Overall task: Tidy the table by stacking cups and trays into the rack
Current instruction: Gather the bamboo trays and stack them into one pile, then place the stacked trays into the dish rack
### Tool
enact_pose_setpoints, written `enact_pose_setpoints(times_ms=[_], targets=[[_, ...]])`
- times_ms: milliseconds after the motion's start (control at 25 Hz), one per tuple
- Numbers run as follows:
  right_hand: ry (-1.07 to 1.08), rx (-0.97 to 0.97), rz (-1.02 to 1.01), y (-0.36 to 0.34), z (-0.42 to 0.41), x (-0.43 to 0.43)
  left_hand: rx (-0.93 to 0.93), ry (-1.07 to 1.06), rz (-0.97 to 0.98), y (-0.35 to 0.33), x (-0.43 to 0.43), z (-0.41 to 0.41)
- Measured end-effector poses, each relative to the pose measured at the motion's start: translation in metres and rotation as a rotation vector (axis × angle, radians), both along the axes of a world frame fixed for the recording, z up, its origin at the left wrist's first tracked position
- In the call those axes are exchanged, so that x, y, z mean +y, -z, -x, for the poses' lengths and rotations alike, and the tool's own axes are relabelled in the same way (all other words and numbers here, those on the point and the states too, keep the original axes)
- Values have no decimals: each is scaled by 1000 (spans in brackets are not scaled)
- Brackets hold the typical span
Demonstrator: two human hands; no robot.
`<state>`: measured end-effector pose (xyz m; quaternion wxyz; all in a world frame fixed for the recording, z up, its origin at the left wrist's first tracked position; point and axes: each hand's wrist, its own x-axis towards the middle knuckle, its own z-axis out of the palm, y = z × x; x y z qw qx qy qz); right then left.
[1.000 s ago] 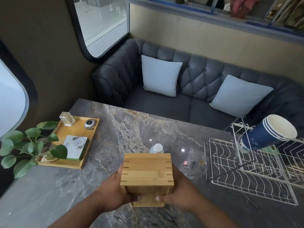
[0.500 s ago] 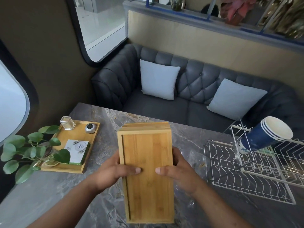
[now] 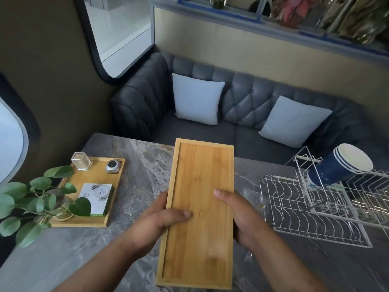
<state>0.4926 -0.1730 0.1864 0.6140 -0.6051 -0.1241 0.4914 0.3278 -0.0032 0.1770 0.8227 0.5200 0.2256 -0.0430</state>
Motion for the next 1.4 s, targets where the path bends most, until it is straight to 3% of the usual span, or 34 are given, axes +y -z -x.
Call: enact_pose_setpoints(times_ms=[200, 680, 760, 880, 1040, 1280, 1400], targets=[[-11, 2, 41, -13, 7, -29, 23, -9, 276, -22, -24, -5], [236, 359, 177, -34, 40, -159, 384, 257, 301, -61, -116, -43], [273, 423, 153, -29, 43, -181, 437, 301, 223, -71, -144, -58], [331, 476, 122, -19, 46, -213, 398, 403, -61, -68, -183, -67], [404, 463, 145, -4, 45, -252, 492, 446, -187, -68, -225, -91], [555, 513, 117, 8, 36, -304, 509, 507, -49, -34, -270, -123], [614, 501, 147, 15, 25, -328, 548, 544, 111, -19, -280, -126]])
